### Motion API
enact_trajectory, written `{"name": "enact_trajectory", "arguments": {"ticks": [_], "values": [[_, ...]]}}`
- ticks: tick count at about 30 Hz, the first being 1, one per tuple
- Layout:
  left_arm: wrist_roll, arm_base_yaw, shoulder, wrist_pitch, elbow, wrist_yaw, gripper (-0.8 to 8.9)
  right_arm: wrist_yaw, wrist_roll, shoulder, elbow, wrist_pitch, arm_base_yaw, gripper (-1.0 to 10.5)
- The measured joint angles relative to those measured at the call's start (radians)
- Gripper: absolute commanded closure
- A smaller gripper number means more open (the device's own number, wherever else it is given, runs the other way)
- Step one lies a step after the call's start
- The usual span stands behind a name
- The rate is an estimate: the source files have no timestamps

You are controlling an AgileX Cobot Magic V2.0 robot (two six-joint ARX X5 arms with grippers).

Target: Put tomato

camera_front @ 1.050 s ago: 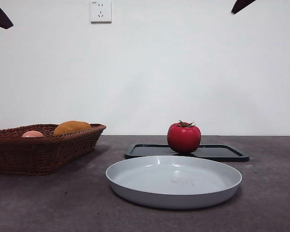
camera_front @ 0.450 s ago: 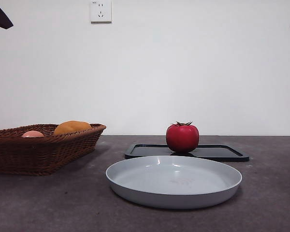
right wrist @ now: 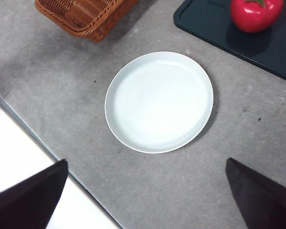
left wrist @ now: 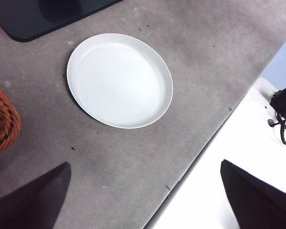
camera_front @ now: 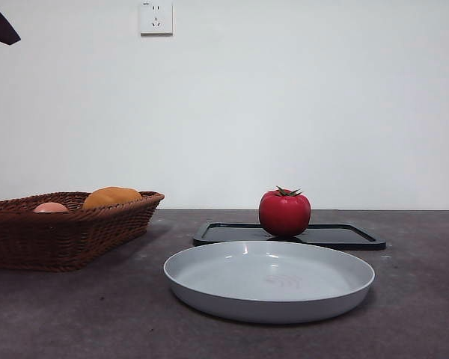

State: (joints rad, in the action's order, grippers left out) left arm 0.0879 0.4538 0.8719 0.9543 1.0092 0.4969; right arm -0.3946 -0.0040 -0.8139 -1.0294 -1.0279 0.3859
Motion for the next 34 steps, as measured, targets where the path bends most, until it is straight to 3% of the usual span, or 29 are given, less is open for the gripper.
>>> {"name": "enact_trajectory", "arguments": {"ticks": [1, 3, 6, 7, 9, 34], "values": [[0.0, 0.0, 0.0, 0.0, 0.0, 0.0, 3.21, 0.0, 0.0, 0.0, 0.0, 0.0, 0.0, 4.2], [0.0, 0.0, 0.0, 0.0, 0.0, 0.0, 3.75, 0.0, 0.0, 0.0, 0.0, -0.002, 0.0, 5.9], [0.0, 0.0, 0.0, 0.0, 0.0, 0.0, 6.0, 0.0, 0.0, 0.0, 0.0, -0.009, 0.0, 9.0], [0.0, 0.0, 0.0, 0.0, 0.0, 0.0, 6.81, 0.0, 0.0, 0.0, 0.0, -0.008, 0.0, 9.5], [0.0, 0.0, 0.0, 0.0, 0.0, 0.0, 8.13, 0.0, 0.0, 0.0, 0.0, -0.008, 0.0, 9.4], [0.0, 0.0, 0.0, 0.0, 0.0, 0.0, 8.04, 0.0, 0.0, 0.0, 0.0, -0.007, 0.0, 9.4]]}}
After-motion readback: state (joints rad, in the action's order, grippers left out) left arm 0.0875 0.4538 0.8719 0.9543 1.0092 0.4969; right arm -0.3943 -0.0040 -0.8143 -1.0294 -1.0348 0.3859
